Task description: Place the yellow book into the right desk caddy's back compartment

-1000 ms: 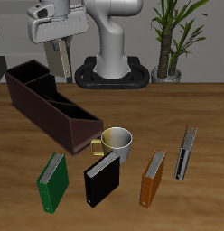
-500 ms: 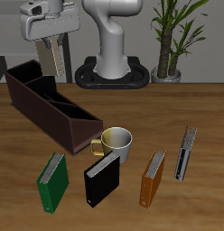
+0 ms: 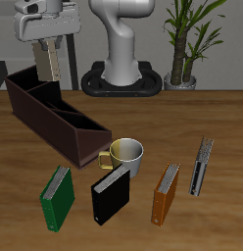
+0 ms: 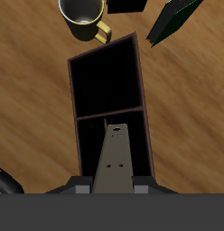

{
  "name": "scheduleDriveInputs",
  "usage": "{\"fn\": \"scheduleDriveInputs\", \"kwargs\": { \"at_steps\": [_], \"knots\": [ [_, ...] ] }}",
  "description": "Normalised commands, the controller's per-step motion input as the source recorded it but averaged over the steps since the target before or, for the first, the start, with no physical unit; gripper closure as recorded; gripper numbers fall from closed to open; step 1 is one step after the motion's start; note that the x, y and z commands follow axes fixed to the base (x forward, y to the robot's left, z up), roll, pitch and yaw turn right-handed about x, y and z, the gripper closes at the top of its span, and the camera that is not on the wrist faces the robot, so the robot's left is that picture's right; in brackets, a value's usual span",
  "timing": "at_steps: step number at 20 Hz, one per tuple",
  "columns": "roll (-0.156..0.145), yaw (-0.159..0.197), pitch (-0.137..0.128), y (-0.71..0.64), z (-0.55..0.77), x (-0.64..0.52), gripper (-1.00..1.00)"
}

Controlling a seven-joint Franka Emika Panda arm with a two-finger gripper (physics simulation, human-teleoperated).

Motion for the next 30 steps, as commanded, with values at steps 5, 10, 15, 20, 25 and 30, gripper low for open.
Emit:
{"fn": "scheduleDriveInputs", "kwargs": {
  "at_steps": [5,10,15,20,25,30],
  "knots": [
    [0.001,-0.021,-0.045,0.05,0.18,-0.01,1.0],
    [-0.015,-0.024,-0.018,-0.08,0.11,0.05,1.0],
    [-0.02,-0.027,0.003,-0.08,0.0,0.09,1.0],
    [0.021,-0.005,0.007,0.1,-0.09,0.09,1.0],
    [0.008,-0.004,0.014,0.05,-0.09,0.11,1.0],
    [-0.013,-0.004,0.016,-0.05,-0.12,0.11,1.0]
  ]
}}
